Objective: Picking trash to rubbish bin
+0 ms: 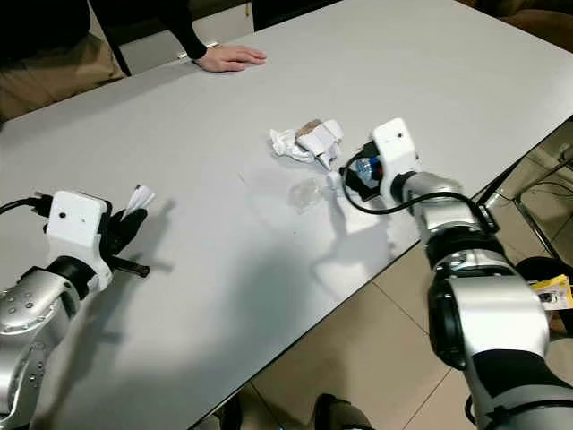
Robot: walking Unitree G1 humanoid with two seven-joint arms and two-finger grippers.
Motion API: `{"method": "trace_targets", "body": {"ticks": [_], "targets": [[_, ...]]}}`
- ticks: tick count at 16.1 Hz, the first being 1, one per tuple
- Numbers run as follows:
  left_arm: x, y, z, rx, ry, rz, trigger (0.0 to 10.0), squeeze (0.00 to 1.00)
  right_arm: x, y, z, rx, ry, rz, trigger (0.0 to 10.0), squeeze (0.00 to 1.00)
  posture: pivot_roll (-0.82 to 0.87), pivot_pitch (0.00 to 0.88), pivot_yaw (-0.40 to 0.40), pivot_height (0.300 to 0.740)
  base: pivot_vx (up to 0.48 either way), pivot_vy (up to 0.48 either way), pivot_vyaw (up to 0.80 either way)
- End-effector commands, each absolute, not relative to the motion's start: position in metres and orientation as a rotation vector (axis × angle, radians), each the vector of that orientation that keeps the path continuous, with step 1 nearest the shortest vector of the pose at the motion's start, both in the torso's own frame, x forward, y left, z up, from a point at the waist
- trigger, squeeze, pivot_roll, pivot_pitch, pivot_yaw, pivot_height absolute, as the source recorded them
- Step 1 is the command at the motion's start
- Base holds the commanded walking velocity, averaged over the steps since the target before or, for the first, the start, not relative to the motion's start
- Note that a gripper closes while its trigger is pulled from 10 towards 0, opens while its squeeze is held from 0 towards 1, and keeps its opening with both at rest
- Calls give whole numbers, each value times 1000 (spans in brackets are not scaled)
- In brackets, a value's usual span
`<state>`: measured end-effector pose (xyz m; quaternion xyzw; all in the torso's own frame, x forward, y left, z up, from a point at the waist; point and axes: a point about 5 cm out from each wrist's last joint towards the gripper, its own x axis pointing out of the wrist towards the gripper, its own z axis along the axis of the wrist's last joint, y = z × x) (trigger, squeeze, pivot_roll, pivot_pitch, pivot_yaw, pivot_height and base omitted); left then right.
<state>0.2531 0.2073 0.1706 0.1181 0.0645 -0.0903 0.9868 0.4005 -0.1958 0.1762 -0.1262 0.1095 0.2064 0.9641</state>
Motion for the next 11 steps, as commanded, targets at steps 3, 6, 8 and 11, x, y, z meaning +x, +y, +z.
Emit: {"method": "trace_targets", "body": {"ticks": [3,6,8,11], "targets": [[259,205,163,203,142,-165,10000,0,403,-201,204,-190,73,461,10000,0,53,108,-5,740,0,0,0],[258,190,140,68,185,-157,10000,0,399,-205,218,-108,-85,427,10000,0,9,64,-43,740,0,0,0],[255,179,134,29,172,-141,10000,0,380,-194,192,-127,-108,408,10000,0,17,48,-64,740,0,0,0],[245,175,126,-3,195,-124,10000,0,338,-168,155,-99,-80,371,10000,0,15,41,-74,740,0,0,0]]}}
